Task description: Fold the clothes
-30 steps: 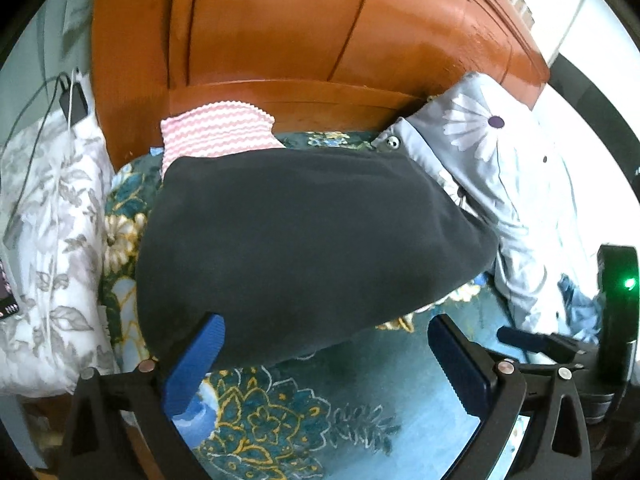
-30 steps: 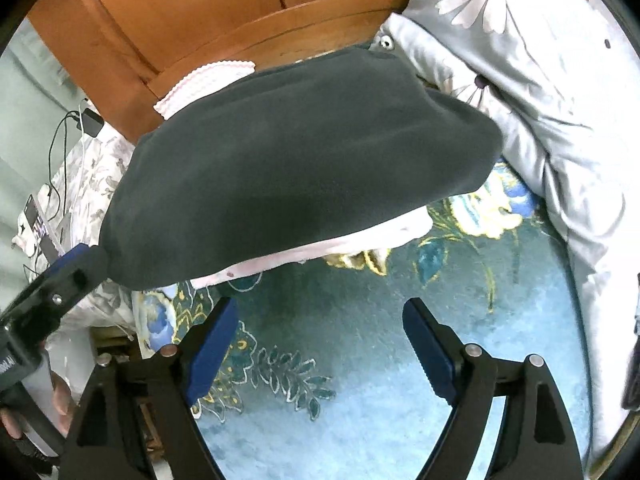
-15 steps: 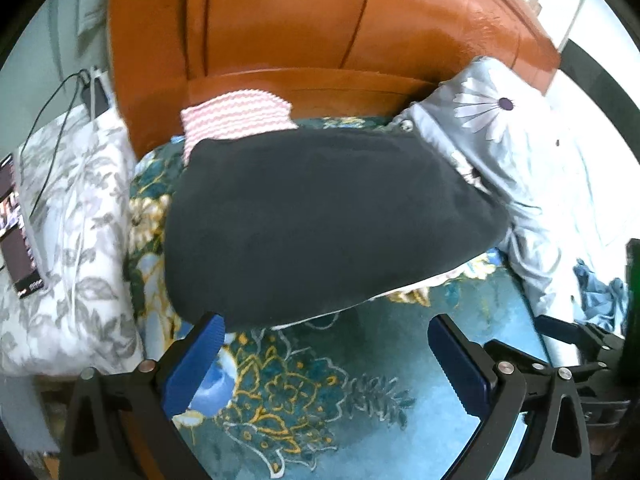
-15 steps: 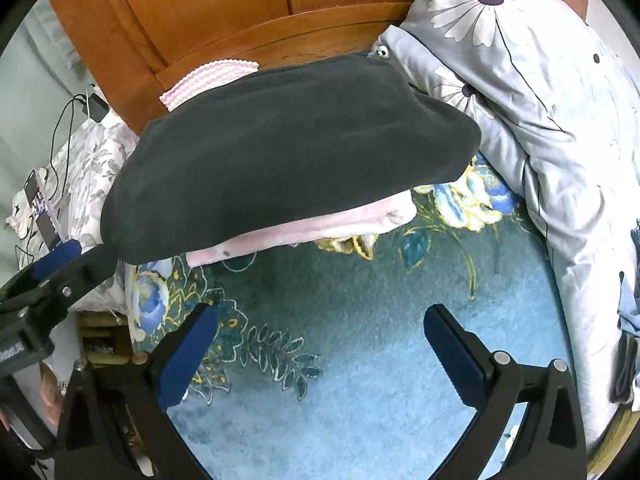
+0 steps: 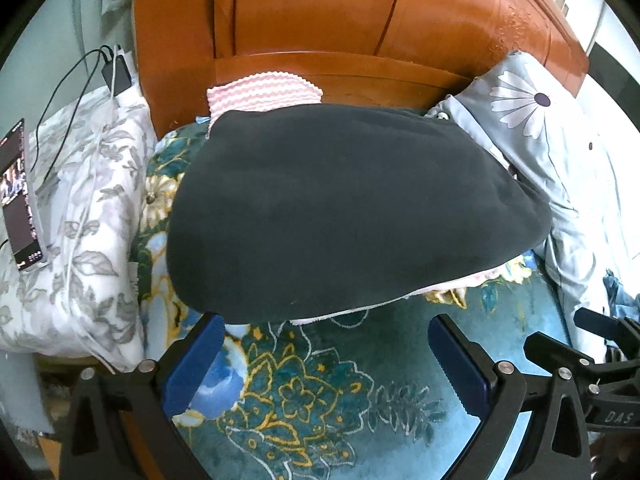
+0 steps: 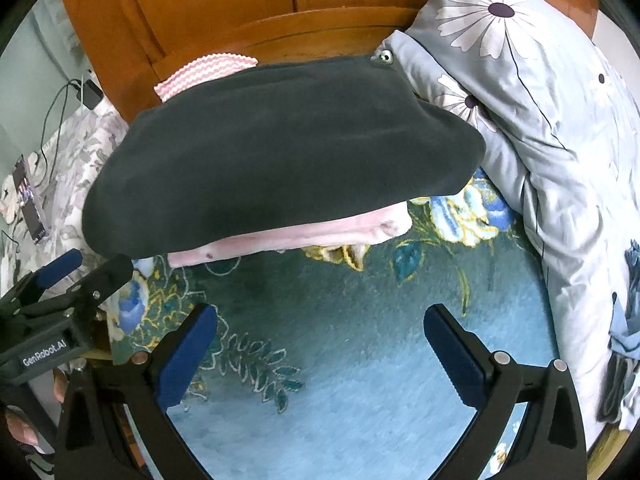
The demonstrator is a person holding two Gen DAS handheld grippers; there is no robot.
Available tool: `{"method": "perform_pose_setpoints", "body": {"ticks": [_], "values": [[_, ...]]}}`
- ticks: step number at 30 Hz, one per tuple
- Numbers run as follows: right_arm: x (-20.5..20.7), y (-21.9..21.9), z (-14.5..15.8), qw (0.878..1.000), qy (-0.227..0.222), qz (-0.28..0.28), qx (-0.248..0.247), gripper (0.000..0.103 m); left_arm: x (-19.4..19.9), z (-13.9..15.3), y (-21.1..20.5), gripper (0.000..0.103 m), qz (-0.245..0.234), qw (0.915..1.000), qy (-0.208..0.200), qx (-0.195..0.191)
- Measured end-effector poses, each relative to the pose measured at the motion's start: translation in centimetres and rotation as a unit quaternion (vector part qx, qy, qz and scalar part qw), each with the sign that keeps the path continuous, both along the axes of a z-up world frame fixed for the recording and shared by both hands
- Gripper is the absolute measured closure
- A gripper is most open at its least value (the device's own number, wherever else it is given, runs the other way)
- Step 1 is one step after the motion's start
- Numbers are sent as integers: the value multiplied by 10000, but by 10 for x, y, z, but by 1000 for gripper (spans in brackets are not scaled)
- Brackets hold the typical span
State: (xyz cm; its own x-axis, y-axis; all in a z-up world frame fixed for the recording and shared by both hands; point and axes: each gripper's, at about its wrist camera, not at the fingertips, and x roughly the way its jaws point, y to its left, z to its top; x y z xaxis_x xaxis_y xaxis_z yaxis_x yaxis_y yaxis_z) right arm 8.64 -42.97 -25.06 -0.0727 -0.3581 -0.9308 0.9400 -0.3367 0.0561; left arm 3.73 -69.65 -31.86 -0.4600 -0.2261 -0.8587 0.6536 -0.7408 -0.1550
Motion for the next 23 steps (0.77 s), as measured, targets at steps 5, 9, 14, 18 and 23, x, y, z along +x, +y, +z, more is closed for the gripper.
{"method": "perform_pose_setpoints", "body": {"ticks": [5,9,14,18,23], "values": [[-3,-9,-9,9999,12,39,99,0,-8,-15,-3,0,-114,9997,-211,53],[-6,-15,-17,9998,-28,28,175,0,-15,-27,-6,0,-138,9992,-359,144],[-10,-23,-29,9995,-99,-12,291,0,-24,-41,-7,0,-144,9981,-560,208],[-13,-28,-38,9992,-118,-3,388,0,-30,-47,-10,0,-116,9976,-644,204],[-18,-31,-47,9986,-202,-79,485,0,-34,-53,-10,0,-113,9971,-726,176]]}}
